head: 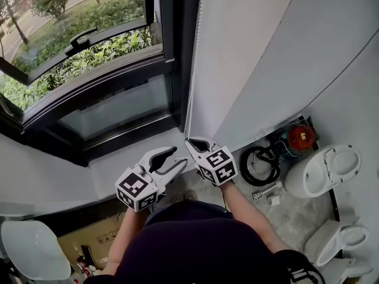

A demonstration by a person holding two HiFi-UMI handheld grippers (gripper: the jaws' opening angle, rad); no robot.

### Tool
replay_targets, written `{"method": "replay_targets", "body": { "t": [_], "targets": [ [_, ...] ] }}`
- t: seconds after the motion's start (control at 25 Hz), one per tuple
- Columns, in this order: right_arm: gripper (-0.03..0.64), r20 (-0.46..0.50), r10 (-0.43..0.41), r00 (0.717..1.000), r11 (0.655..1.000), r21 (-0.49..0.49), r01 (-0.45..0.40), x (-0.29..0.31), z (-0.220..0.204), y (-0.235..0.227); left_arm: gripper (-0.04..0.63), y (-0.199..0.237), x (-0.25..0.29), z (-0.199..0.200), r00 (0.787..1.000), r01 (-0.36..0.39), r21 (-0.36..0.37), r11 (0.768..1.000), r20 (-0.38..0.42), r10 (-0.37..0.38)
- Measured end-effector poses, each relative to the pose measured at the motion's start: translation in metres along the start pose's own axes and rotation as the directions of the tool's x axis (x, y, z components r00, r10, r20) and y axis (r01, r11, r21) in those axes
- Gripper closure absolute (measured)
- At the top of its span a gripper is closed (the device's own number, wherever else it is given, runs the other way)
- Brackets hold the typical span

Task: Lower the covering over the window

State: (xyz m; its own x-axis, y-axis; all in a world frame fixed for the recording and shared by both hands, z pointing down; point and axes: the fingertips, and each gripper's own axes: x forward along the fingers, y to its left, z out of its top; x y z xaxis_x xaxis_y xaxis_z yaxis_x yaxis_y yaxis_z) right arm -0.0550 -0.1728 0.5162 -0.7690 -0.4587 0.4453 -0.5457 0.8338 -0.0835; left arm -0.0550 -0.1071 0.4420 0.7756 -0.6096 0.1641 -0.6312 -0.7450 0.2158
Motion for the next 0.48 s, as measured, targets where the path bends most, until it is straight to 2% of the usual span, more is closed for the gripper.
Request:
{"method": "replay_targets", "body": {
  "t": [0.32, 0.48],
  "targets": [
    [0.604, 0.0, 0.002, 1.0, 1.0, -0.001, -0.002, -0.001, 0.0, 0.002, 0.422, -0.015, -0.011, 0.048, 0.997, 0.001, 0.07, 0.998, 0.078, -0.006],
    [0.604, -0.002, 0.002, 1.0, 1.0, -0.006, -0.002, -0.001, 0.0, 0.003, 0.422, -0.022, -0.019, 0.072, 0.991, 0.001, 0.072, 0.997, 0.133, -0.01]
  ]
}}
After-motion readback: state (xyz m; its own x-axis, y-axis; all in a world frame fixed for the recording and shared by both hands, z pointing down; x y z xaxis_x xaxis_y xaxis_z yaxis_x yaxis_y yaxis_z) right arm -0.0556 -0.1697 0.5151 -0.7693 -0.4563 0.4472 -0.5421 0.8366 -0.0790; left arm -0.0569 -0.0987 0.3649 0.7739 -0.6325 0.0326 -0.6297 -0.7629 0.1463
